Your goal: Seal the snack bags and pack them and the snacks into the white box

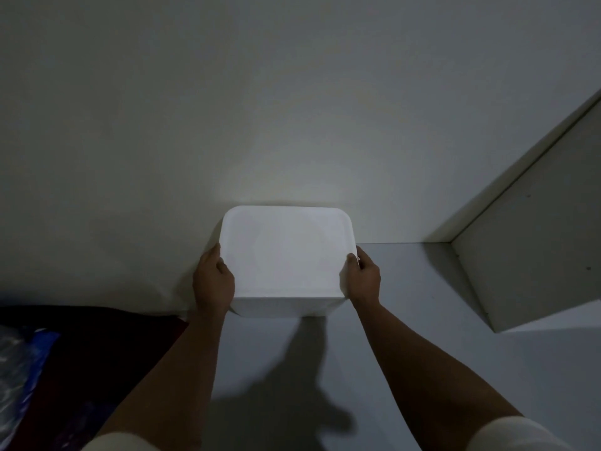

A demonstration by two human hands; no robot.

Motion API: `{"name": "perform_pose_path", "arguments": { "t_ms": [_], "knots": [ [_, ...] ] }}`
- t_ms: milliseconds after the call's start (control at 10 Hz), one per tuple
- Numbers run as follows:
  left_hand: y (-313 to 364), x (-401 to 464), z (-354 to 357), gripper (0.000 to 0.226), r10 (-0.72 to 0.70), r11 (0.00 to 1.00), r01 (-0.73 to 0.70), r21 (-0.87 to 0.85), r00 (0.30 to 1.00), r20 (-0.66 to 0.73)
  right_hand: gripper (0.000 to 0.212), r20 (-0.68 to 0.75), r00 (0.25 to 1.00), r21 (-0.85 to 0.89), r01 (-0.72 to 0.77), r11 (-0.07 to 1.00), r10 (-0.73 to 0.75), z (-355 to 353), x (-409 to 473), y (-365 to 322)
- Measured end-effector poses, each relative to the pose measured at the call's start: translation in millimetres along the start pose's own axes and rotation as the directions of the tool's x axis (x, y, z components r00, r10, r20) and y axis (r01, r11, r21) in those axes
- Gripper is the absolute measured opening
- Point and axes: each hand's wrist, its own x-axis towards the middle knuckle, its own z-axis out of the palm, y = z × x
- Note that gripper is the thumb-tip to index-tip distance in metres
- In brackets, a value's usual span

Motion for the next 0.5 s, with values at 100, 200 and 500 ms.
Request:
{"name": "perform_pose_path", "arguments": {
  "t_ms": [100, 200, 500],
  "knots": [
    [1, 1, 0, 0.043, 0.024, 0.998, -0.027, 0.056, 0.999, 0.040, 0.045, 0.030, 0.998, -0.114, 0.060, 0.992, -0.057, -1, 0, -5],
    [7, 3, -4, 0.048, 0.039, 0.982, -0.061, 0.181, 0.992, 0.123, 0.049, 0.089, 0.993, -0.272, 0.103, 0.957, -0.082, -6, -1, -14],
    [69, -3, -7, 0.072, 0.060, 0.934, -0.162, 0.319, 0.950, 0.307, 0.051, 0.307, 0.951, -0.583, 0.169, 0.795, 0.023, -42, 16, -53]
  ]
}}
